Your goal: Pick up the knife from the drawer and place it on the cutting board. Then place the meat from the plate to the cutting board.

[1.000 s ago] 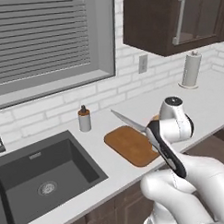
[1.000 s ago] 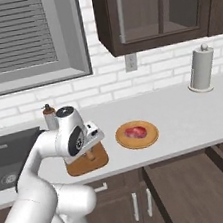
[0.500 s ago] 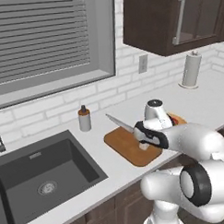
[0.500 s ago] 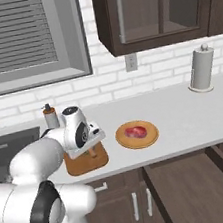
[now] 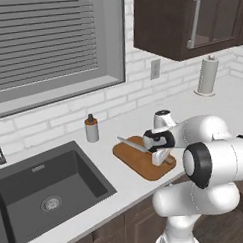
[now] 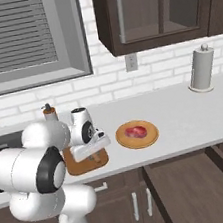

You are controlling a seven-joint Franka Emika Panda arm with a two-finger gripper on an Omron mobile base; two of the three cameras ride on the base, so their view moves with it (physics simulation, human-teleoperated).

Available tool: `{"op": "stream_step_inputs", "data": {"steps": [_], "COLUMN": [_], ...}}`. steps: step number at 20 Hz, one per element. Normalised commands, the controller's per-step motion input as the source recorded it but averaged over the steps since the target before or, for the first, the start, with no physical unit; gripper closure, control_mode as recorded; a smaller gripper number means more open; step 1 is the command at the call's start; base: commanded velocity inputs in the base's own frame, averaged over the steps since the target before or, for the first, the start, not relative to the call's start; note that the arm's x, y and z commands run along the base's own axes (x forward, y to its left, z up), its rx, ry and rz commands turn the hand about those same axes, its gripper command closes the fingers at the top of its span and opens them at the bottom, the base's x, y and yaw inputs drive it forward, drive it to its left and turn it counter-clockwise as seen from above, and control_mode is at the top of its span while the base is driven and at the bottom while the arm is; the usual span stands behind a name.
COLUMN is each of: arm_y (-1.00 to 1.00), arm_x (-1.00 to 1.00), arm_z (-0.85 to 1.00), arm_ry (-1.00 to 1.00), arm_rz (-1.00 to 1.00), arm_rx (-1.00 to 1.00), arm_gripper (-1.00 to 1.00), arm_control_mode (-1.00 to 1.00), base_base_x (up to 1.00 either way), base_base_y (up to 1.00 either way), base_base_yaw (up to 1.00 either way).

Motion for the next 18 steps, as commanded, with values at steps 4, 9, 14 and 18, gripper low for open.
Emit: {"op": "stream_step_inputs", "data": {"steps": [4,9,14,18], "arm_y": [-0.08,0.0,-0.22,-0.66], "arm_x": [-0.04,0.24,0.0,-0.03], "arm_z": [-0.18,0.02,0.52,0.76], "arm_ry": [0.01,0.0,-0.02,-0.12], "arm_rz": [0.0,-0.02,-0.07,-0.2], "arm_rx": [-0.01,0.0,0.05,0.06], "arm_gripper": [-1.0,-1.0,-1.0,-1.0], "arm_control_mode": [-1.0,-1.0,-1.0,-1.0], "base_base_x": [0.0,0.0,0.0,0.0], "base_base_y": [0.0,0.0,0.0,0.0], "base_base_yaw": [0.0,0.0,0.0,0.0]}}
